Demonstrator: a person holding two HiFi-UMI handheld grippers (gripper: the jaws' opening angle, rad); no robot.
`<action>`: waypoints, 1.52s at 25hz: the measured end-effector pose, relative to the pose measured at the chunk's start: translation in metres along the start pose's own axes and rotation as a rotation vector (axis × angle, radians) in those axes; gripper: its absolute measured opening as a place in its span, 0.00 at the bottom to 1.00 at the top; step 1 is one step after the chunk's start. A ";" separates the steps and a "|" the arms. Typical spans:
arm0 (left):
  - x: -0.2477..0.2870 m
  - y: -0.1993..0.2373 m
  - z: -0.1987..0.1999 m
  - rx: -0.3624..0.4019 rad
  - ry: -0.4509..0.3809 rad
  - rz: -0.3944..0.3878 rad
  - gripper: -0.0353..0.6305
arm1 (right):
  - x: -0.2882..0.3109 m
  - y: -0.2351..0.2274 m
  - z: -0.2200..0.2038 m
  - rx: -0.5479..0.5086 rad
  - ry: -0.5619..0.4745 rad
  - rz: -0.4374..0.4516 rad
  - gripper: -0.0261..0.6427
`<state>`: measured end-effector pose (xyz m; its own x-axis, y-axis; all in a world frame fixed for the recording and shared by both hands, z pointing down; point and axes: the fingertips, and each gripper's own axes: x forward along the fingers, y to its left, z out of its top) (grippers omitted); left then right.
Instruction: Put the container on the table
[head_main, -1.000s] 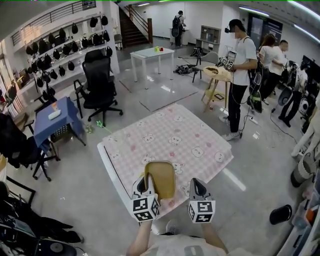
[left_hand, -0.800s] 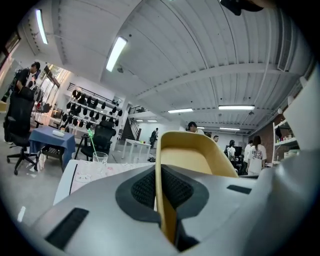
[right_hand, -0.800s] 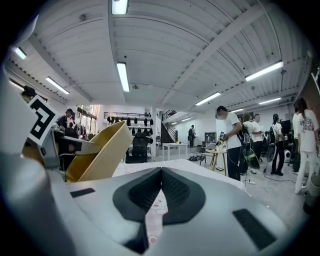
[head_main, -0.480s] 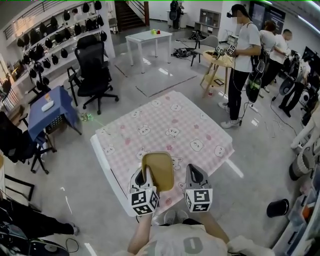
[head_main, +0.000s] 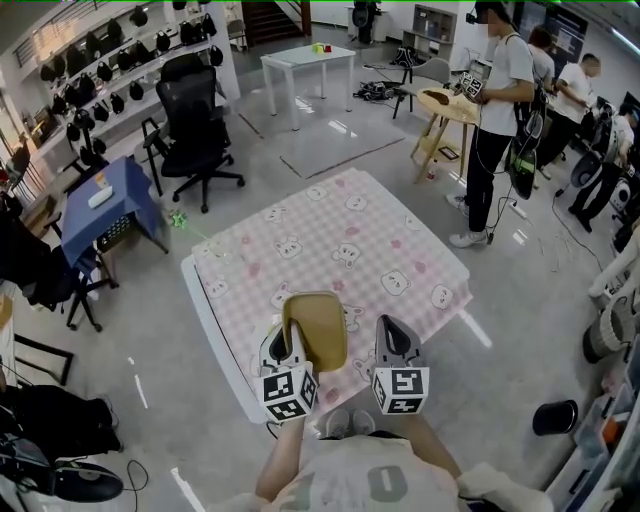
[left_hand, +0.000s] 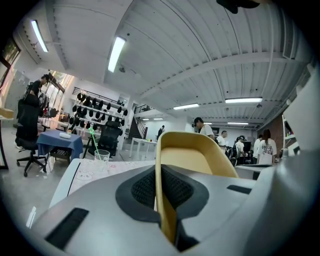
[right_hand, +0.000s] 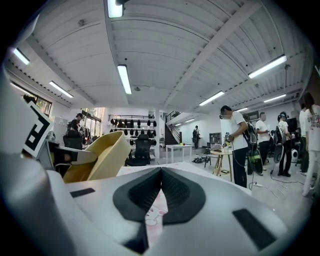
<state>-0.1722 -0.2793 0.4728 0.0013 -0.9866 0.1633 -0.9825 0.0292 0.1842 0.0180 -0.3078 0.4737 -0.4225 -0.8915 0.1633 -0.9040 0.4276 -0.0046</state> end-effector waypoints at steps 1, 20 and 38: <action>0.000 0.001 0.000 0.001 0.001 0.007 0.10 | 0.000 -0.001 0.000 0.000 0.000 0.003 0.08; 0.135 0.021 0.021 0.089 0.108 0.017 0.10 | -0.006 -0.011 -0.015 0.027 0.042 0.018 0.08; 0.233 0.047 -0.118 -0.010 0.635 0.037 0.10 | -0.039 -0.058 -0.037 0.072 0.121 -0.114 0.08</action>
<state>-0.1963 -0.4885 0.6343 0.0809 -0.6972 0.7123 -0.9823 0.0655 0.1757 0.0890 -0.2925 0.5046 -0.3098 -0.9073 0.2844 -0.9498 0.3089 -0.0492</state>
